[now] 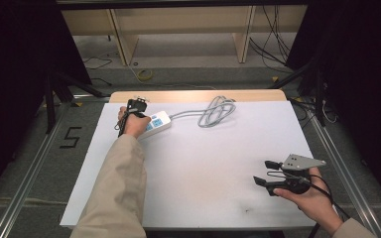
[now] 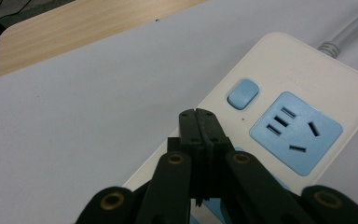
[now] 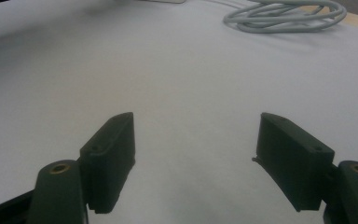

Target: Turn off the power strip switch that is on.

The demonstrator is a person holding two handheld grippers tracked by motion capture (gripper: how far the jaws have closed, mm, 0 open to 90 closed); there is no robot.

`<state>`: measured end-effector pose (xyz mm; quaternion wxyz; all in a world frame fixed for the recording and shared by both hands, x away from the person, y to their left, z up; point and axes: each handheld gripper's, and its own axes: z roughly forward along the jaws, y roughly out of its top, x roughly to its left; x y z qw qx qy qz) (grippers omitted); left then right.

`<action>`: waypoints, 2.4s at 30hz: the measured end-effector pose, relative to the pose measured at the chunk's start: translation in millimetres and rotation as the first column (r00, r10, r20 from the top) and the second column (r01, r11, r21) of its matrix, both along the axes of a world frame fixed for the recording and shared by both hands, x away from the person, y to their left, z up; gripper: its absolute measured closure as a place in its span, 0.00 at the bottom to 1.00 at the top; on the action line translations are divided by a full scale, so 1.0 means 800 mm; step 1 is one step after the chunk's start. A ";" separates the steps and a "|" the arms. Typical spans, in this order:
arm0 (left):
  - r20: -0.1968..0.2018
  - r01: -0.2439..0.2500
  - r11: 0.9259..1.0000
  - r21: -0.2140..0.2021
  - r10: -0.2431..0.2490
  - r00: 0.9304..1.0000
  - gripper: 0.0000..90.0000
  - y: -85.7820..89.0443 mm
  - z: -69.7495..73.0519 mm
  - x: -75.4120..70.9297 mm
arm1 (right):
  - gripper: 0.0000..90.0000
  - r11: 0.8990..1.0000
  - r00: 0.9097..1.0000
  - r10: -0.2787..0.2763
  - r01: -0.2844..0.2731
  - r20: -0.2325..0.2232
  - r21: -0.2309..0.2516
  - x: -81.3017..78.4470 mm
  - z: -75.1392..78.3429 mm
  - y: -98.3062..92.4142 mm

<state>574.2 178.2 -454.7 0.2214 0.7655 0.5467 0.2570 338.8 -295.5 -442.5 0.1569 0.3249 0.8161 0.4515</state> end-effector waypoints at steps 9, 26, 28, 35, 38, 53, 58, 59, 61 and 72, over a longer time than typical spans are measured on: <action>-0.007 -0.002 1.000 0.000 0.002 1.000 1.00 -0.001 0.001 0.001 | 0.32 1.000 1.000 0.001 -0.001 0.000 -0.002 0.000 0.000 0.000; -0.024 -0.013 1.000 -0.002 0.013 1.000 1.00 -0.001 0.002 0.003 | 0.32 1.000 1.000 0.004 -0.004 -0.002 -0.005 0.000 0.000 0.001; -0.026 -0.021 1.000 0.006 0.021 0.999 1.00 -0.003 0.002 0.003 | 0.32 1.000 1.000 0.003 -0.003 -0.002 -0.003 0.000 0.000 0.001; -0.034 -0.016 1.000 0.024 0.017 0.999 1.00 -0.005 0.003 0.005 | 0.32 1.000 1.000 0.004 -0.004 -0.003 -0.005 0.000 0.000 0.001; -0.044 -0.016 0.999 0.037 0.018 0.999 1.00 -0.007 0.003 0.006 | 0.32 1.000 1.000 0.007 -0.007 -0.001 -0.005 0.000 0.000 0.001; -0.049 -0.012 0.999 0.039 0.014 0.999 1.00 -0.007 0.003 0.006 | 0.32 1.000 1.000 0.006 -0.006 -0.002 -0.005 0.000 0.000 0.001; -0.048 -0.013 0.999 0.038 0.015 0.999 1.00 -0.007 0.003 0.006 | 0.32 1.000 1.000 0.005 -0.005 0.000 -0.005 0.000 0.000 0.001; -0.048 -0.014 0.999 0.037 0.016 0.999 1.00 -0.007 0.003 0.006 | 0.32 1.000 1.000 0.005 -0.005 -0.001 -0.004 0.000 0.000 0.001; -0.045 -0.014 0.999 0.037 0.016 0.999 1.00 -0.007 0.003 0.006 | 0.32 1.000 1.000 0.005 -0.005 0.000 -0.005 0.000 0.000 0.001; -0.035 -0.025 0.999 0.024 0.026 0.999 1.00 -0.007 0.002 0.004 | 0.32 1.000 1.000 0.005 -0.005 0.001 -0.005 0.000 0.001 0.001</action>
